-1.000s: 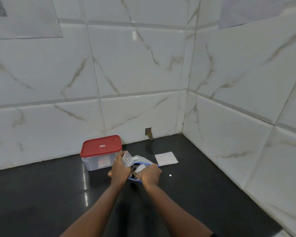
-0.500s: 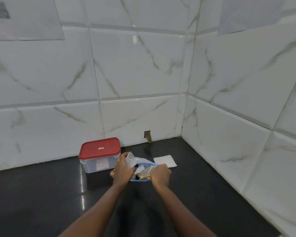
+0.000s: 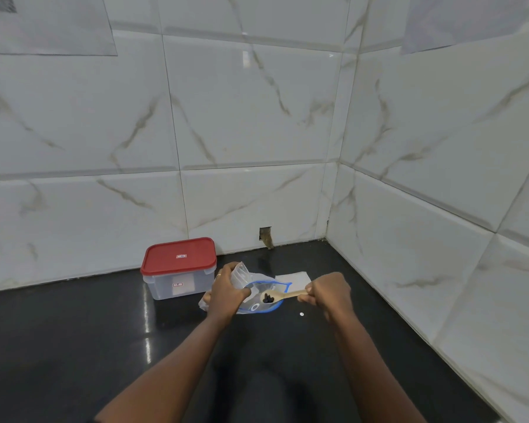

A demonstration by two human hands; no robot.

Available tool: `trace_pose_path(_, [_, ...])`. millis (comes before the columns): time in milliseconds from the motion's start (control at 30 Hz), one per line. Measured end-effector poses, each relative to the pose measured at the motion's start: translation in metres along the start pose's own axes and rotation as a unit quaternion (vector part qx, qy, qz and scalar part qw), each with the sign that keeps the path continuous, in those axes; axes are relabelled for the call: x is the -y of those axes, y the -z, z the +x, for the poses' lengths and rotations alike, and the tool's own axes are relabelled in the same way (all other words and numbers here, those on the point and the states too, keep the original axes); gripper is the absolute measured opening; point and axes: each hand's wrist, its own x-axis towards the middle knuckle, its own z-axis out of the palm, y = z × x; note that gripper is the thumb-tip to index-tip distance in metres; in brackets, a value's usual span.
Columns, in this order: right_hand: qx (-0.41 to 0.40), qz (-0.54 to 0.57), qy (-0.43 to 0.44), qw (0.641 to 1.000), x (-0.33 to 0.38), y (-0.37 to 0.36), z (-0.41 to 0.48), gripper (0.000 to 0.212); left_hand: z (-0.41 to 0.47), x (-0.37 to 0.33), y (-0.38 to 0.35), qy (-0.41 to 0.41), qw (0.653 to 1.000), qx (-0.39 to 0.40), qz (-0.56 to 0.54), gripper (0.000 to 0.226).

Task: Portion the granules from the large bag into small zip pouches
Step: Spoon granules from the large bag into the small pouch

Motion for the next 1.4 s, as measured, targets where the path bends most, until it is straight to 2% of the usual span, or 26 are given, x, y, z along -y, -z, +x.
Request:
trace_pose_path(133, [0.009,0.030,0.027,0.999,0.023,0.022,-0.007,0.030,0.003,0.002,-0.002,0.000,1.000,0.009,0.001,0.055])
trace_pose_path(267, [0.016,0.046,0.083,0.995,0.044,0.018,-0.017,0.024,0.005,0.004,-0.004,-0.004,1.000,0.025,-0.002,0.065])
trace_pose_path(367, [0.008,-0.045,0.146,0.988,0.050,-0.003,-0.024,0.019,0.005,0.002,-0.003,-0.011,0.999,0.031,0.001,0.065])
trace_pose_path(500, [-0.006,-0.188,0.234,0.954,0.048,-0.031,-0.033,0.025,0.006,0.003,-0.004,-0.006,1.000,0.023,-0.011,0.059])
trace_pose_path(600, [-0.014,-0.273,0.297,0.915,0.044,-0.044,-0.035,0.024,0.007,0.008,-0.006,0.012,1.000,0.018,-0.022,0.064])
trace_pose_path(800, [0.000,-0.355,0.392,0.849,0.038,-0.051,-0.043,0.029,0.014,0.017,-0.013,0.032,0.997,-0.007,-0.072,0.068])
trace_pose_path(933, [0.007,-0.393,0.416,0.820,0.037,-0.054,-0.044,0.025,0.019,0.020,-0.016,0.027,0.995,-0.010,-0.093,0.064])
trace_pose_path(1033, [0.000,-0.384,0.408,0.828,0.038,-0.053,-0.043,0.026,0.025,0.024,-0.018,0.035,0.994,-0.014,-0.103,0.070])
trace_pose_path(1133, [-0.020,-0.326,0.384,0.864,0.044,-0.044,-0.042,0.028,0.026,0.019,-0.017,0.039,0.995,-0.017,-0.094,0.071])
trace_pose_path(1300, [-0.031,-0.198,0.280,0.939,0.053,-0.018,-0.047,0.025,0.026,0.017,-0.016,0.044,0.996,-0.019,-0.078,0.069])
trace_pose_path(1400, [-0.041,-0.227,0.221,0.948,0.057,-0.001,-0.043,0.024,0.026,0.017,-0.016,0.035,0.997,-0.021,-0.066,0.069])
